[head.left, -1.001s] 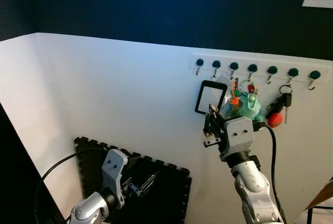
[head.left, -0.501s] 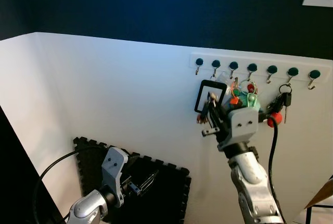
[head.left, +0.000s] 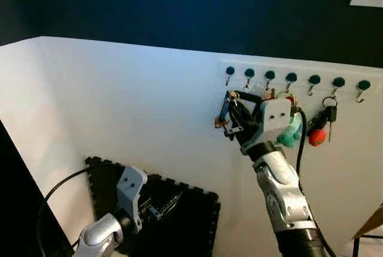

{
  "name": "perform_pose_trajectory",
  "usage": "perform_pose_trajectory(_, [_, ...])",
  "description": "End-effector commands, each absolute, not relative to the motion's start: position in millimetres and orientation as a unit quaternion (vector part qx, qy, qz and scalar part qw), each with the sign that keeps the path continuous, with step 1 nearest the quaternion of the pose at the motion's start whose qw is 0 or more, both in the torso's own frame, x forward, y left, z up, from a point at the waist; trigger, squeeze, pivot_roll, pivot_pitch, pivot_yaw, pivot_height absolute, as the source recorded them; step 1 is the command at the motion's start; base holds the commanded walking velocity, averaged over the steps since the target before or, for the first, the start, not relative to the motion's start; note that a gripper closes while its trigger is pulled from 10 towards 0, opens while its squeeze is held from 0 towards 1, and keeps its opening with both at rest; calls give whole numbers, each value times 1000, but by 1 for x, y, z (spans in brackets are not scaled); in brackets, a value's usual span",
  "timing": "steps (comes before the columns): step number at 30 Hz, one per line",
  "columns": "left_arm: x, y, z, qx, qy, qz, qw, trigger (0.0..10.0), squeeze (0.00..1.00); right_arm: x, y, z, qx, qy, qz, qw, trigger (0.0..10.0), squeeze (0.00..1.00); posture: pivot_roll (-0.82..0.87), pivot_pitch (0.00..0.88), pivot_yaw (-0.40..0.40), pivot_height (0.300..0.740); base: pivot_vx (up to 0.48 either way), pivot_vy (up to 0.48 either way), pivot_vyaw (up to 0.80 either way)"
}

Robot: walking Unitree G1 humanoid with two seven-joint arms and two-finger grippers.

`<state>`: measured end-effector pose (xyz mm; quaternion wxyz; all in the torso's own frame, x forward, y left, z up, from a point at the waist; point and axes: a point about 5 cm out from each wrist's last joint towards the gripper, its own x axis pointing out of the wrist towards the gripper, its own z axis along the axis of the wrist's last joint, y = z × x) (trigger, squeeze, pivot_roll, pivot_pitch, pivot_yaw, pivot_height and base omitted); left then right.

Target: Hang keys on a hook

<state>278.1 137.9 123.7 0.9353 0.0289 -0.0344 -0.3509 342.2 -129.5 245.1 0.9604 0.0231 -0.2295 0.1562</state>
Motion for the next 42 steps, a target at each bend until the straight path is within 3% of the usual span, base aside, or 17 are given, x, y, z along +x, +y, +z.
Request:
perform_pose_trajectory(1, [278,141,124,46,-27,-354,934,10000,0,346,-127,247,40,-221,168,960,10000,0,46,46,8,740,0,0,0])
perform_pose_trajectory(12, [281,134,134,48,-44,-364,929,10000,0,359,-130,259,61,-211,176,959,10000,0,43,49,5,740,0,0,0])
perform_pose_trajectory(34, [283,127,142,49,-60,-370,926,10000,0,373,-190,289,114,-262,46,957,10000,0,37,27,-6,740,0,0,0])
perform_pose_trajectory(42, [283,128,142,54,-61,-372,925,10000,0,370,-198,292,121,-272,31,954,10000,0,38,29,-6,740,0,0,0])
